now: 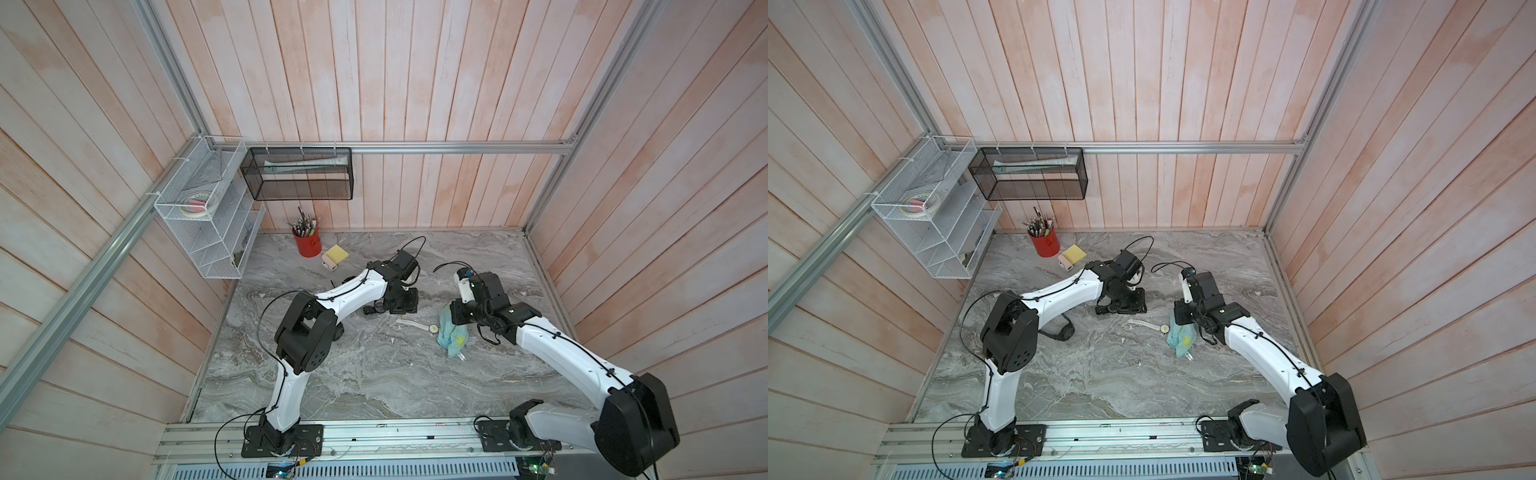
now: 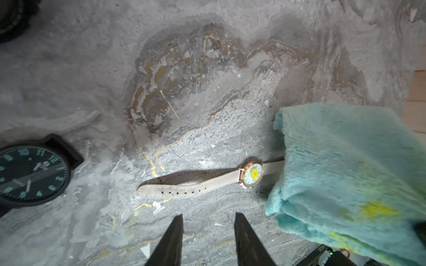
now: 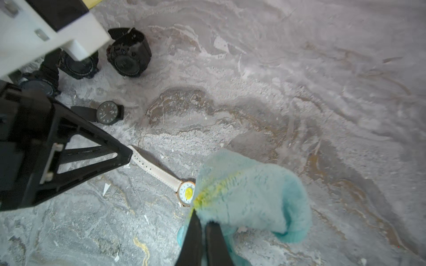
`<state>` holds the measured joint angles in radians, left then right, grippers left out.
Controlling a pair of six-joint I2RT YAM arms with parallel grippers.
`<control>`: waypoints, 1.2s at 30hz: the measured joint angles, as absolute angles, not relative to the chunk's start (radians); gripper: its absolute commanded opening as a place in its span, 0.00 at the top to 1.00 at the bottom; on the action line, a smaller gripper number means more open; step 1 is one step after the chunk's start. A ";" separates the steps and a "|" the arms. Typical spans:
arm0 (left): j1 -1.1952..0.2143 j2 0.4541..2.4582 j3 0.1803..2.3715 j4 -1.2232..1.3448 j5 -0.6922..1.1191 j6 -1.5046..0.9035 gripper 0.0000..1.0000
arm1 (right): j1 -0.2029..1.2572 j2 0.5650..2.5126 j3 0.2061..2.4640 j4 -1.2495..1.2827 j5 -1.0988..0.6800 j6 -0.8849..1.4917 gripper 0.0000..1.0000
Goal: Wipe the watch dial
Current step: Hold the watch at the center of the board.
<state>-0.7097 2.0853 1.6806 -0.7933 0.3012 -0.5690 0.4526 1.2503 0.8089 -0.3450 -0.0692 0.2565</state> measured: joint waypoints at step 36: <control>-0.699 2.147 1.553 -0.688 0.492 -0.613 0.62 | 0.453 1.532 0.757 -0.223 -0.245 0.254 1.00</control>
